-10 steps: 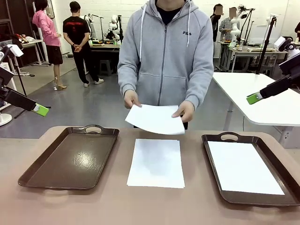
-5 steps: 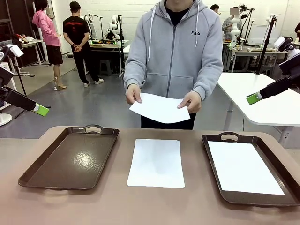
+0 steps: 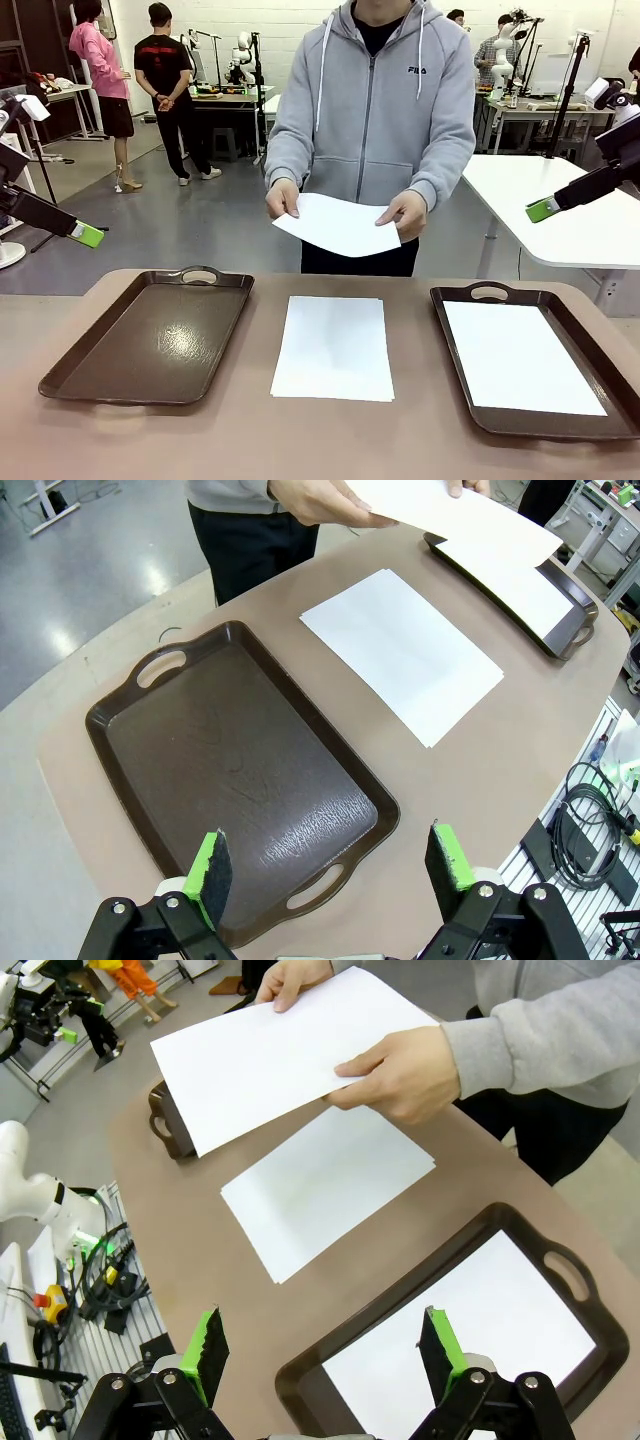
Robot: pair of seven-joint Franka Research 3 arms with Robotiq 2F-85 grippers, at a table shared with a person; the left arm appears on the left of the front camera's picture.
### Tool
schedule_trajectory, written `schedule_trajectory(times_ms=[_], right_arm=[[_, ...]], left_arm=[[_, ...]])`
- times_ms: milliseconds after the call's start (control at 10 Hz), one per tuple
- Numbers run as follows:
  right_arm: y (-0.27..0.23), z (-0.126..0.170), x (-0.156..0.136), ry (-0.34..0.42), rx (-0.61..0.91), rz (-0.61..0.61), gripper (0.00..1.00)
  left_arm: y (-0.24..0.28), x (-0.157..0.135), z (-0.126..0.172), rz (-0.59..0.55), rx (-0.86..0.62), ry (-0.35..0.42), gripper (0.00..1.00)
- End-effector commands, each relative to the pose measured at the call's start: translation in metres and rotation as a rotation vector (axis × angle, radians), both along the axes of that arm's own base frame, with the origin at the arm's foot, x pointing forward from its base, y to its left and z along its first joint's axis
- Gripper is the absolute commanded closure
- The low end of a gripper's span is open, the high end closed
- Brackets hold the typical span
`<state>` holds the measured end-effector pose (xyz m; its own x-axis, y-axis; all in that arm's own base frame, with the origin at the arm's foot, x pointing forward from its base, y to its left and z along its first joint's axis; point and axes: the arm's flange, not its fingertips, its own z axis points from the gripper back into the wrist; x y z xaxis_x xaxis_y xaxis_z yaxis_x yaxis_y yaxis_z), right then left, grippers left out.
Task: Sort the A4 documents.
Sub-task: Receive the A4 Paper.
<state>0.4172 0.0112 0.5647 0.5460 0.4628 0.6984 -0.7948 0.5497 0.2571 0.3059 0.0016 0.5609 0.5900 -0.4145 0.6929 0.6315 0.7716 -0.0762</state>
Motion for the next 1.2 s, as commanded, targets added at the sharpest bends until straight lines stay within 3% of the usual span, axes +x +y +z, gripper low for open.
schedule_trajectory(times_ms=[0,1100], right_arm=[[0.0013,0.0001,0.0011,0.004,0.012,0.001,0.0],[0.0013,0.0001,0.0011,0.004,0.012,0.001,0.0]], left_arm=[[-0.0002,0.0007,-0.0007,0.002,0.003,0.001,0.0],[-0.0002,0.0007,-0.0007,0.002,0.003,0.001,0.0]])
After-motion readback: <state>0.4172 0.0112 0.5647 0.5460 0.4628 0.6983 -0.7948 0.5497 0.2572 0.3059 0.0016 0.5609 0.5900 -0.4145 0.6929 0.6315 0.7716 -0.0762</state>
